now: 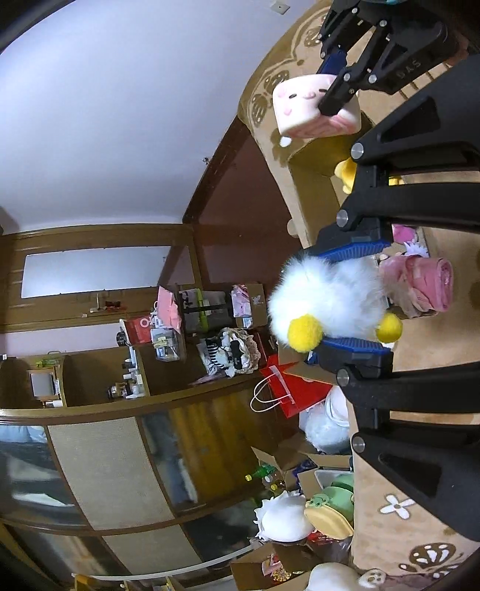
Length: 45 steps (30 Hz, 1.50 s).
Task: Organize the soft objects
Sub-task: 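Lift chick plush with left tool while right tool carries roll plush over box, then open left tool to drop chick plush while right tool releases roll plush into box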
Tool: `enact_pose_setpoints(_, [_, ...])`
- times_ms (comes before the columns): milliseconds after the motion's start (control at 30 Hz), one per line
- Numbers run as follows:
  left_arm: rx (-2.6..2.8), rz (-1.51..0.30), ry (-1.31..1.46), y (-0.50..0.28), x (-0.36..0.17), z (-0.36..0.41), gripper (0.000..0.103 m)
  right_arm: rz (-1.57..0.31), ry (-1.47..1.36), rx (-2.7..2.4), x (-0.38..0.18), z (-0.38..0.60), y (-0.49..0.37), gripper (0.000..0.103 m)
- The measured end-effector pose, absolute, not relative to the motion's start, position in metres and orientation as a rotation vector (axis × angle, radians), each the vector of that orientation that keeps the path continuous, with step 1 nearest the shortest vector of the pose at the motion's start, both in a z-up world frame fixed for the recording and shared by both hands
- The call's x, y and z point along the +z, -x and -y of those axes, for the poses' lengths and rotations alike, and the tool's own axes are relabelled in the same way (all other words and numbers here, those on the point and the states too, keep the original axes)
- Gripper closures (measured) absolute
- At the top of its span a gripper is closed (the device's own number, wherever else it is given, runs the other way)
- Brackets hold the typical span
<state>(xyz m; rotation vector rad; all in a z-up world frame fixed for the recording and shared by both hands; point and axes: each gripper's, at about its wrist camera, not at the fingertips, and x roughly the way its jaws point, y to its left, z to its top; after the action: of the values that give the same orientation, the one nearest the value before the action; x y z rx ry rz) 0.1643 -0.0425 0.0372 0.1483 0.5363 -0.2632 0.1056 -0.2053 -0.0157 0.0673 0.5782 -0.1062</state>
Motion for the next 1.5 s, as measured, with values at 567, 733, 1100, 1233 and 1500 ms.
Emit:
enact_pose_setpoints(567, [-0.325,-0.623,-0.148,-0.187,-0.002,0.054,0.068,-0.582,-0.06,-0.038,-0.039,0.199,-0.133,0.079])
enact_pose_setpoints(733, [-0.351,-0.664,-0.162,-0.188,-0.019,0.063,0.068,-0.609,-0.098,-0.024,-0.055,0.203,-0.137,0.079])
enact_pose_setpoints(1100, [-0.368,-0.741,-0.188,-0.192,-0.045,0.074,0.067,-0.655,-0.169,-0.001,-0.076,0.214,-0.143,0.077])
enact_pose_setpoints(1233, [-0.367,-0.761,-0.202,-0.193,-0.05,0.077,0.067,-0.665,-0.195,0.012,-0.08,0.216,-0.144,0.075])
enact_pose_setpoints(1500, [-0.339,-0.739,-0.227,-0.193,-0.052,0.078,0.047,-0.673,-0.188,0.02,-0.082,0.215,-0.145,0.07])
